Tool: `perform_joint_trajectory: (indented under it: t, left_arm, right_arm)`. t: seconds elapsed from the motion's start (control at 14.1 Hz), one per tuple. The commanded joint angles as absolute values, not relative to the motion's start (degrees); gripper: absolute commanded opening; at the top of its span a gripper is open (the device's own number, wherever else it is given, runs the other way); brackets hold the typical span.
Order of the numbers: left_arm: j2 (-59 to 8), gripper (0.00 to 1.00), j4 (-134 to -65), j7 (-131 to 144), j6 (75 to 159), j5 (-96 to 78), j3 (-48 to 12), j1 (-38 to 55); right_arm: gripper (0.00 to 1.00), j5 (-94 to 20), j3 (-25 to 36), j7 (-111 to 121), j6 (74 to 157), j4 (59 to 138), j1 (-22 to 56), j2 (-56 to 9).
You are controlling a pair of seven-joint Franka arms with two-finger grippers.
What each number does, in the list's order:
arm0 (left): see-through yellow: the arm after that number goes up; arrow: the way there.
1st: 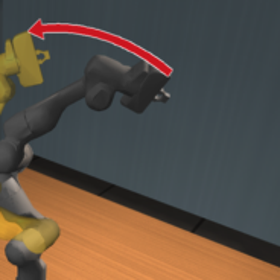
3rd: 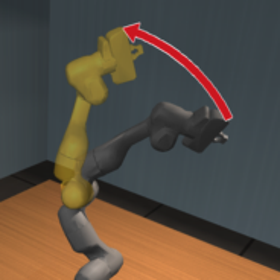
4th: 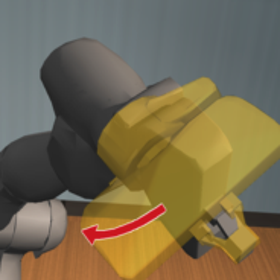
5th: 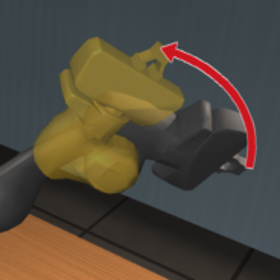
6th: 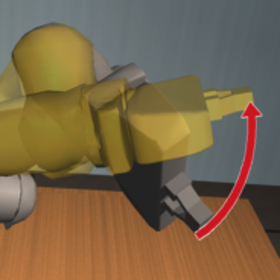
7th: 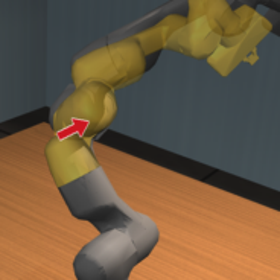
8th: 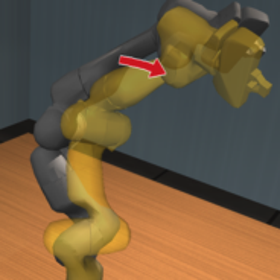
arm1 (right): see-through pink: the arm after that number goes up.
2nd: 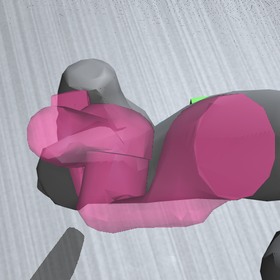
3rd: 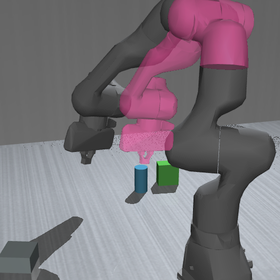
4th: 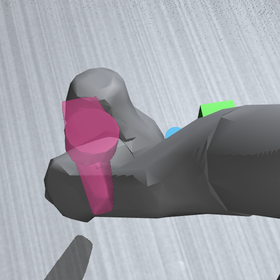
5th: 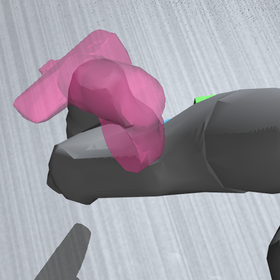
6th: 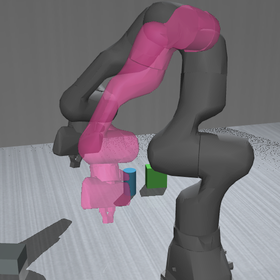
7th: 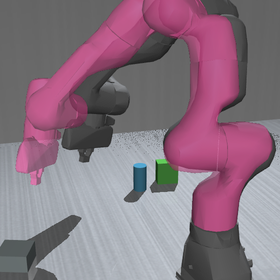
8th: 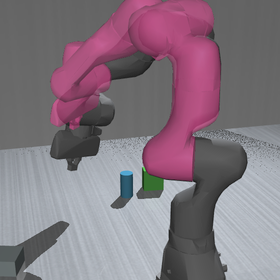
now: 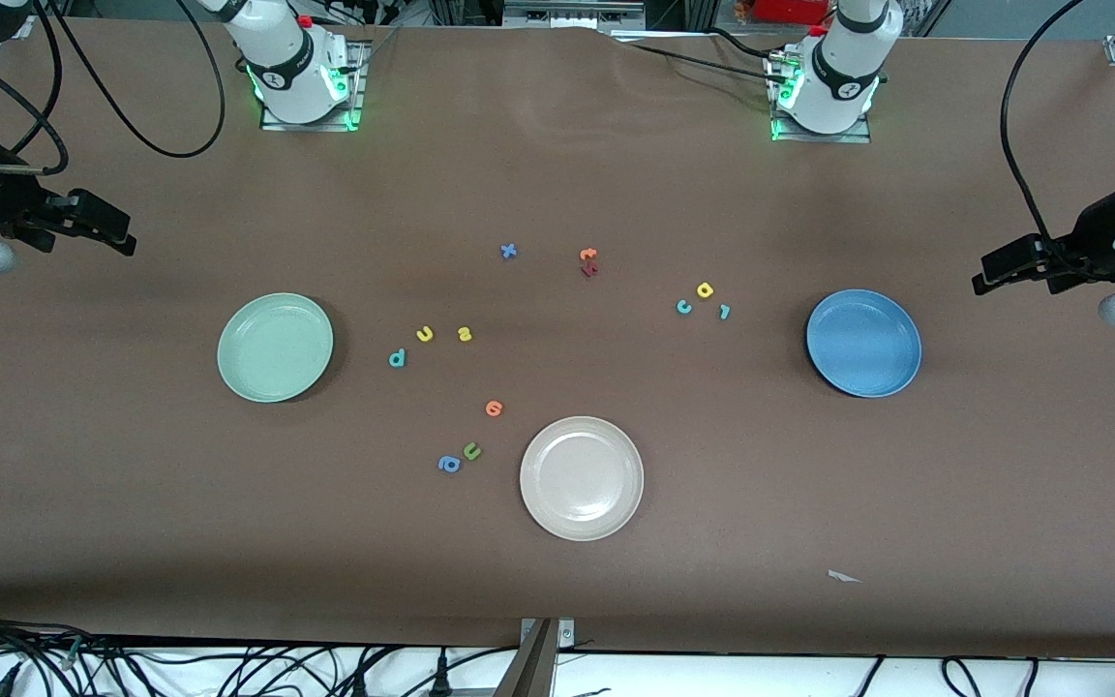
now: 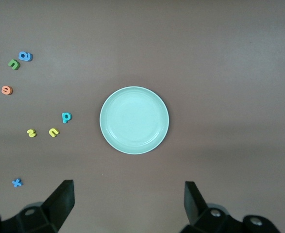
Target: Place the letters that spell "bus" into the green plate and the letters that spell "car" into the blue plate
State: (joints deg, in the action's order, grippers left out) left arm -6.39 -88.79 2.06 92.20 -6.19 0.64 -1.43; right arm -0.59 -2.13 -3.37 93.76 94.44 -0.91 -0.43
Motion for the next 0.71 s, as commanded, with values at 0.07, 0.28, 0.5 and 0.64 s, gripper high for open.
perform_joint_trajectory:
  t: [0.07, 0.28, 0.5, 0.64]
  left_arm:
    - [-6.5, 0.99, -88.15, 2.11, 91.41, -4.83, 0.35, -1.58]
    - [-6.85, 0.99, -88.16, 2.11, 91.41, -4.83, 0.35, -1.58]
    - [-6.86, 0.99, -88.24, 2.11, 91.41, -4.83, 0.35, -1.58]
    - [-6.94, 0.99, -88.24, 2.2, 91.41, -4.83, 0.35, -1.5]
  right_arm:
    - [1.0, -0.62, -2.55, -2.99, 93.96, 95.19, -1.14, 0.53]
    - [1.0, -0.7, -2.64, -2.99, 93.96, 95.19, -1.14, 0.53]
    - [1.0, -0.7, -2.64, -2.99, 93.87, 95.19, -1.14, 0.53]
    - [1.0, -0.62, -2.55, -2.99, 93.87, 95.19, -1.14, 0.53]
